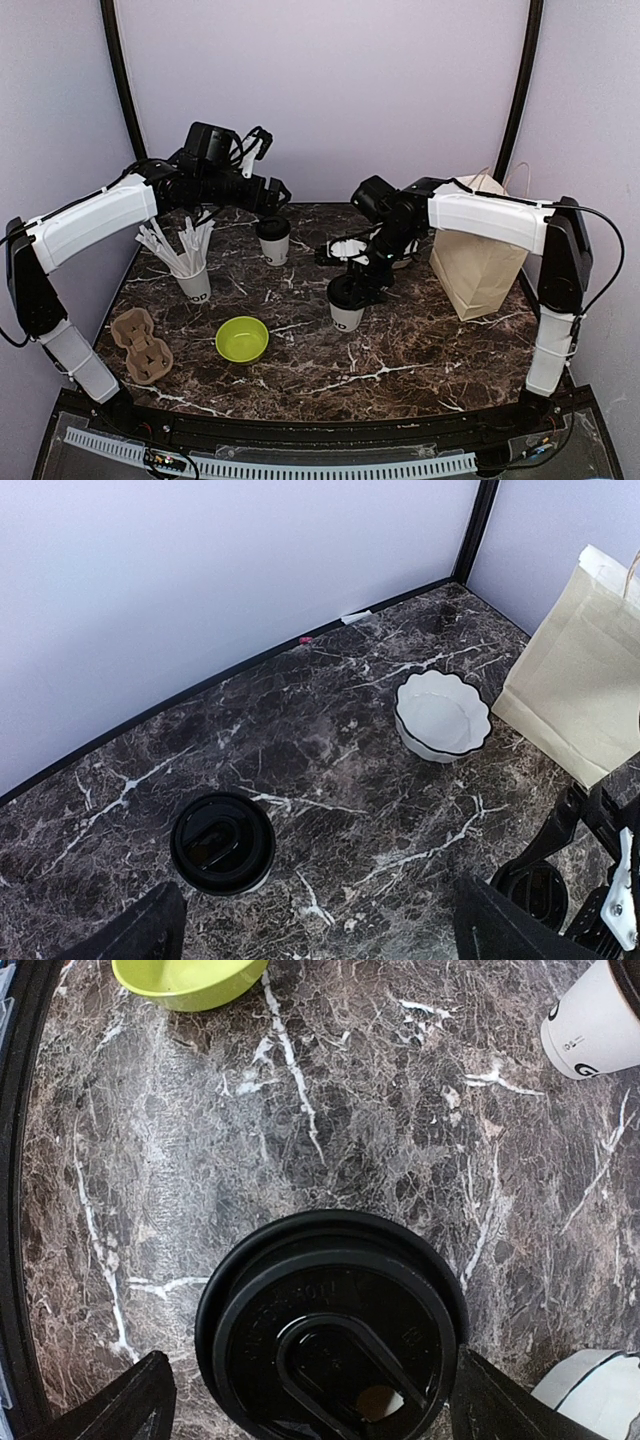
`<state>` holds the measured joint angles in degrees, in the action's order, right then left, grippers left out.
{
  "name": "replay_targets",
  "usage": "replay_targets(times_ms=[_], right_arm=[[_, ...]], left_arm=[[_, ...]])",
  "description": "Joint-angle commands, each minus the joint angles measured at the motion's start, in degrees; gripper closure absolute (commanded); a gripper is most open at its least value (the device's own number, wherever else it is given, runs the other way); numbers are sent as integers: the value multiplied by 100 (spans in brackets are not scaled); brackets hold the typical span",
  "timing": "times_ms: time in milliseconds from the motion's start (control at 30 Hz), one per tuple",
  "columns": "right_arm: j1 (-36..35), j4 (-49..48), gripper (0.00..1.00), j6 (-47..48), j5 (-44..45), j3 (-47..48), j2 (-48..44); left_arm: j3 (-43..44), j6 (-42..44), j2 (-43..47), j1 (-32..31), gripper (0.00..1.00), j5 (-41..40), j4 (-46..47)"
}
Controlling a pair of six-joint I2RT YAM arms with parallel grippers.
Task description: Pack the takeout coffee
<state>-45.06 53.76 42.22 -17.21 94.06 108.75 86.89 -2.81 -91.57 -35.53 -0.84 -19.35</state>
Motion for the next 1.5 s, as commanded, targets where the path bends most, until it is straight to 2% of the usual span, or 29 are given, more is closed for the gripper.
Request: replay_targets(times_ms=[0,167,567,833,1000,1267,1333,1400,1433,1467], right_arm=[[-82,154,8,98,91,202,54],[-92,258,19,21,150,335,194],[-14,-30,32,-520,414,843,446],[510,84,34,-1269,629,2581,1396],[735,256,33,-1594,758,3680,2066],[818,-78,27,-1919,908,3940,2543],[831,-97,23,-1956,902,3969,2616],[832,-109,13,-2006,869,4012,2638],[832,-112,3,-2022,797,4041,2616],[832,-116,2,-2041,731,4060,2560]], left_arm=[[-116,-56,197,9,5,69,52],[-166,-78,216,8,5,67,38],[-347,-80,474,13,4,11,-32],[-435,-84,619,11,5,-101,-163],[-532,-132,727,31,4,-157,-219],[-704,-185,903,37,5,-211,-287],[-708,-185,914,42,5,-224,-301],[-716,-185,917,38,5,-225,-315],[-717,-189,924,37,5,-224,-319],[-717,-186,927,37,4,-224,-329]])
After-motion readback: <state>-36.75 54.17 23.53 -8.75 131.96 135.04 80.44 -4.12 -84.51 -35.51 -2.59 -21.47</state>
